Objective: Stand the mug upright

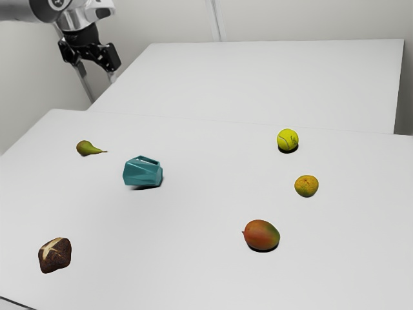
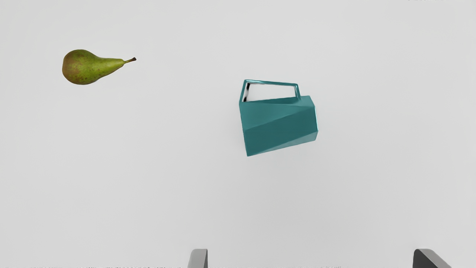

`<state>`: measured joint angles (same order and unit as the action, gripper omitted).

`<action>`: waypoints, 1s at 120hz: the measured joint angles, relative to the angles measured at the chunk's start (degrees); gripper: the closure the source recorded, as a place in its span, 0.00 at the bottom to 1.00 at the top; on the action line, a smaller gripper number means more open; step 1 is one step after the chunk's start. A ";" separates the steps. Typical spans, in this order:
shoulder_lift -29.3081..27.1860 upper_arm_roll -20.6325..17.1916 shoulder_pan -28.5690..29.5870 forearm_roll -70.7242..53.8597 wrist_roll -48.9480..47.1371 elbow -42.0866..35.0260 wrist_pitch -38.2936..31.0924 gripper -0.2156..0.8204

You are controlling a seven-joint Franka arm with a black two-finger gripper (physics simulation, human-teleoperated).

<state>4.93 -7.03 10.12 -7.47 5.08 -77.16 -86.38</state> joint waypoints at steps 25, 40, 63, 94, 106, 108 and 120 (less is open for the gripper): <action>1.26 9.97 -2.68 12.21 0.89 -6.34 0.64 0.21; 5.59 19.93 1.68 28.58 6.45 -18.20 -4.41 0.21; 17.24 23.68 4.48 50.68 18.24 -21.22 -8.70 0.21; 22.38 23.84 5.50 66.08 30.83 -23.13 -10.36 0.21; 23.07 23.57 5.45 69.54 34.48 -24.26 -10.64 0.21; 23.19 23.49 5.43 70.00 35.03 -24.44 -10.69 0.21; 23.41 22.82 5.33 72.13 38.03 -25.56 -10.91 0.21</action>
<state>28.34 15.80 15.45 64.66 43.10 -102.72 -97.28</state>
